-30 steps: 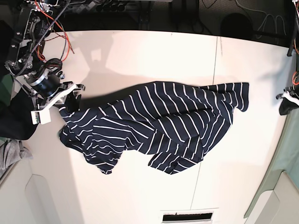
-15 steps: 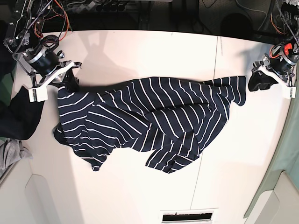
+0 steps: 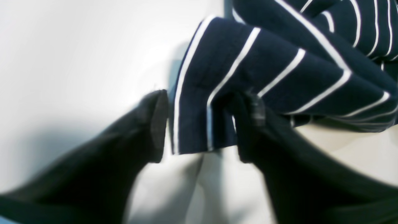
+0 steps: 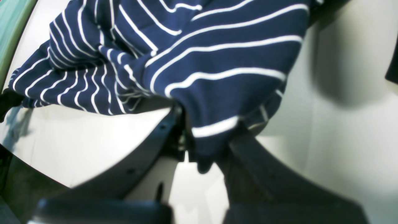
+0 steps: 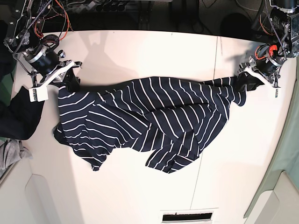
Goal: Layout the t-shirt on the table in an organized manner, then fold the t-shirt properly
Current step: 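Grasp the shirt edge with the left gripper and stretch it taut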
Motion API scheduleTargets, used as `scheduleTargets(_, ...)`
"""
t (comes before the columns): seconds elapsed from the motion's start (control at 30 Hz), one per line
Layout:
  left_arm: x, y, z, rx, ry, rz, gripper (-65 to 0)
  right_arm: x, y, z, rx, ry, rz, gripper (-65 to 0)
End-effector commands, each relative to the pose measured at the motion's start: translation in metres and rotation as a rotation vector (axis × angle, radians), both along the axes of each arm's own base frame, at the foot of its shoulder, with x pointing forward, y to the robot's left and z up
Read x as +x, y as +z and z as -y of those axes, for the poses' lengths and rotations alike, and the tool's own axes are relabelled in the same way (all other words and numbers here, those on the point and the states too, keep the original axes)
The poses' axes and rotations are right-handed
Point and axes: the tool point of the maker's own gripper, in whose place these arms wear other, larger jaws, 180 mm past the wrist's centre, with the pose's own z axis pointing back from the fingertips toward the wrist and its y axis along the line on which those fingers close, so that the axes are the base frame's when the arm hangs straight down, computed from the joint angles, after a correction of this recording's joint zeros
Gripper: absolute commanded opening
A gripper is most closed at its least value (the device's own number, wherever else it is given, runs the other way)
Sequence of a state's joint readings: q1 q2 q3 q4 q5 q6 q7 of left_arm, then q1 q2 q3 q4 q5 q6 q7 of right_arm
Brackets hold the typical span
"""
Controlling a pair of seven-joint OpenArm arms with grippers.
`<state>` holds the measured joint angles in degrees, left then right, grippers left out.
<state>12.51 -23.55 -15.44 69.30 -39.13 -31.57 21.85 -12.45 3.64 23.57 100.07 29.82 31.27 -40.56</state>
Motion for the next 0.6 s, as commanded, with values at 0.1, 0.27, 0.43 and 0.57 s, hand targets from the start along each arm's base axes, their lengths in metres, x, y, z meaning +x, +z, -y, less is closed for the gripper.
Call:
scheduleTargets(0.1,-0.001,0.005,0.003,-0.007,-0.056,0.007,-65.0,0.008,0.015,-0.001,0.033,-0.006,0.056,-65.0)
scheduleTargets(0.27,-0.002,0.022,-0.003,-0.009,-0.098,0.004,-65.0,-0.008,0.001,0.001,0.012,0.015,-0.03,-65.0)
scheduleTargets(0.43,-0.024,0.053,-0.008,0.053,-0.182,0.012,-65.0,-0.037,-0.005,0.02,0.02,-0.044,-0.055,-65.0)
scheduleTargets(0.57,-0.044,0.064,0.005,0.077,-0.256,0.006,-65.0,-0.054,-0.011,0.029,0.019,-0.075,-0.089,-65.0)
